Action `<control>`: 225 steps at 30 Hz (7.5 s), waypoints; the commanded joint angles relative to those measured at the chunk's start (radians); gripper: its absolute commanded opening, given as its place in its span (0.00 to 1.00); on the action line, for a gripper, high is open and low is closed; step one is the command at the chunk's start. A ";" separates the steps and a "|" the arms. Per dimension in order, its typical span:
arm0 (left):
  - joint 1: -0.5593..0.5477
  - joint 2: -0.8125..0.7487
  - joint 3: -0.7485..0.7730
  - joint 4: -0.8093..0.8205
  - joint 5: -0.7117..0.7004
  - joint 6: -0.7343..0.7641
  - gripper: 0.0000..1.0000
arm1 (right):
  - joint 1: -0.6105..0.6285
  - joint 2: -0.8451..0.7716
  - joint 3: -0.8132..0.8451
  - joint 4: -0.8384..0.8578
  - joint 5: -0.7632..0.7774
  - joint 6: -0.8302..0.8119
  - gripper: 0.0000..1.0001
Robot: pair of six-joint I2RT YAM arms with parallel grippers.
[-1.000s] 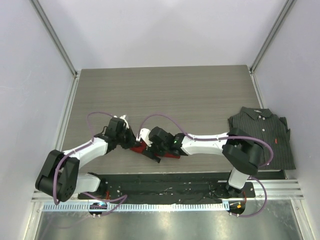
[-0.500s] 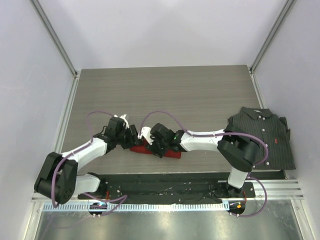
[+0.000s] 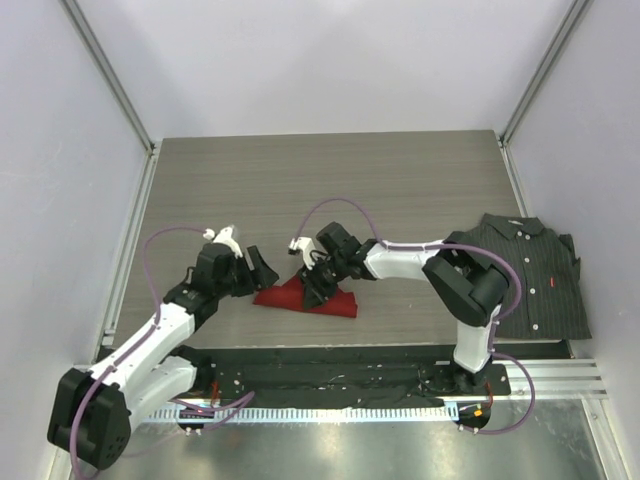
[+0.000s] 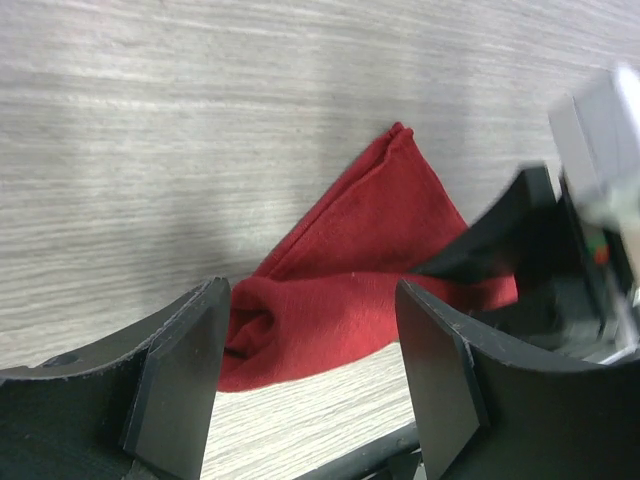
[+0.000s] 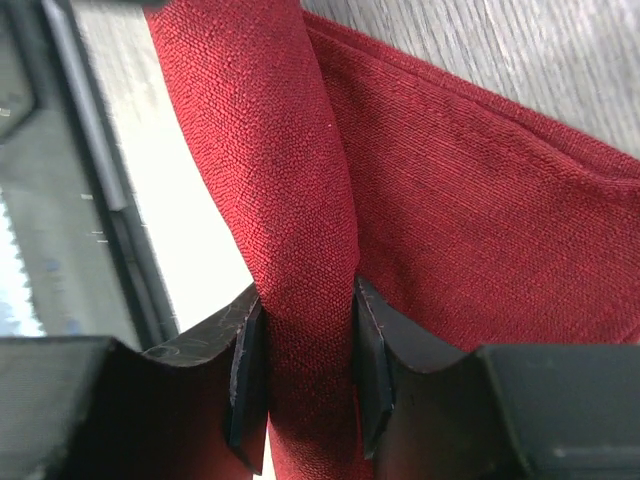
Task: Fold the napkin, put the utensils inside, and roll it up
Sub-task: Roll the napkin with the utensil
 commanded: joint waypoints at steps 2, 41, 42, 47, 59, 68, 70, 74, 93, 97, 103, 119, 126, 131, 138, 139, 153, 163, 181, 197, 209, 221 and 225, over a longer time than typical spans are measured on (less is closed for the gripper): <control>0.000 -0.045 -0.051 0.085 0.046 0.005 0.70 | -0.044 0.102 0.034 -0.139 -0.170 0.085 0.38; 0.001 0.264 -0.042 0.198 0.123 -0.012 0.00 | -0.011 -0.146 0.133 -0.245 0.294 -0.004 0.86; 0.001 0.275 -0.030 0.155 0.128 -0.015 0.00 | 0.008 -0.166 0.113 -0.222 0.329 -0.019 0.89; 0.000 0.346 0.050 0.061 0.149 -0.022 0.00 | 0.150 -0.240 -0.005 -0.075 0.562 -0.122 0.91; 0.000 0.397 0.088 0.061 0.197 -0.028 0.01 | 0.262 -0.104 0.019 -0.076 0.725 -0.228 0.85; 0.001 0.352 0.088 0.085 0.205 -0.010 0.38 | 0.181 -0.082 0.033 -0.136 0.477 -0.170 0.50; 0.000 0.323 0.084 0.079 0.166 -0.012 0.58 | 0.154 -0.077 0.044 -0.170 0.395 -0.152 0.47; 0.001 0.228 0.076 0.036 0.073 -0.007 0.76 | 0.100 -0.036 0.077 -0.240 0.254 -0.121 0.43; -0.002 0.058 -0.083 0.228 0.085 0.028 0.78 | -0.104 0.243 0.280 -0.435 -0.298 0.025 0.41; -0.003 0.078 -0.099 0.269 0.063 0.036 0.77 | -0.126 0.286 0.284 -0.435 -0.371 0.020 0.40; -0.011 0.087 -0.128 0.357 0.016 0.054 0.75 | -0.146 0.337 0.287 -0.434 -0.437 0.010 0.40; -0.031 0.254 -0.151 0.497 0.082 0.016 0.22 | -0.182 0.326 0.286 -0.429 -0.358 0.013 0.41; -0.031 0.300 -0.044 0.319 0.045 0.022 0.00 | -0.179 0.103 0.251 -0.376 -0.083 0.030 0.69; -0.031 0.367 0.041 0.158 0.068 0.010 0.00 | -0.152 -0.099 0.113 -0.227 0.168 0.030 0.85; -0.028 0.446 0.150 0.009 0.120 0.011 0.00 | 0.061 -0.274 -0.051 -0.003 0.564 -0.114 0.95; -0.026 0.462 0.173 -0.006 0.125 0.024 0.00 | 0.078 -0.281 -0.061 0.014 0.575 -0.124 0.96; -0.017 0.509 0.214 -0.034 0.185 0.036 0.00 | 0.152 -0.125 -0.003 -0.001 0.593 -0.173 0.85; -0.016 0.466 0.225 -0.028 0.160 0.050 0.21 | 0.034 -0.081 0.034 -0.108 0.267 -0.076 0.47; -0.016 0.217 0.062 0.098 0.059 0.042 0.66 | -0.184 0.245 0.208 -0.280 -0.299 0.085 0.45; -0.016 0.277 -0.028 0.326 0.056 0.038 0.56 | -0.199 0.320 0.223 -0.309 -0.345 0.089 0.45; -0.016 0.320 -0.013 0.314 0.083 0.038 0.00 | -0.198 0.159 0.222 -0.313 -0.177 0.103 0.78; -0.014 0.369 0.182 -0.020 0.083 0.024 0.00 | 0.043 -0.192 0.024 -0.084 0.475 -0.101 1.00; -0.008 0.416 0.236 -0.082 0.134 0.027 0.00 | 0.094 -0.216 -0.012 -0.046 0.540 -0.153 1.00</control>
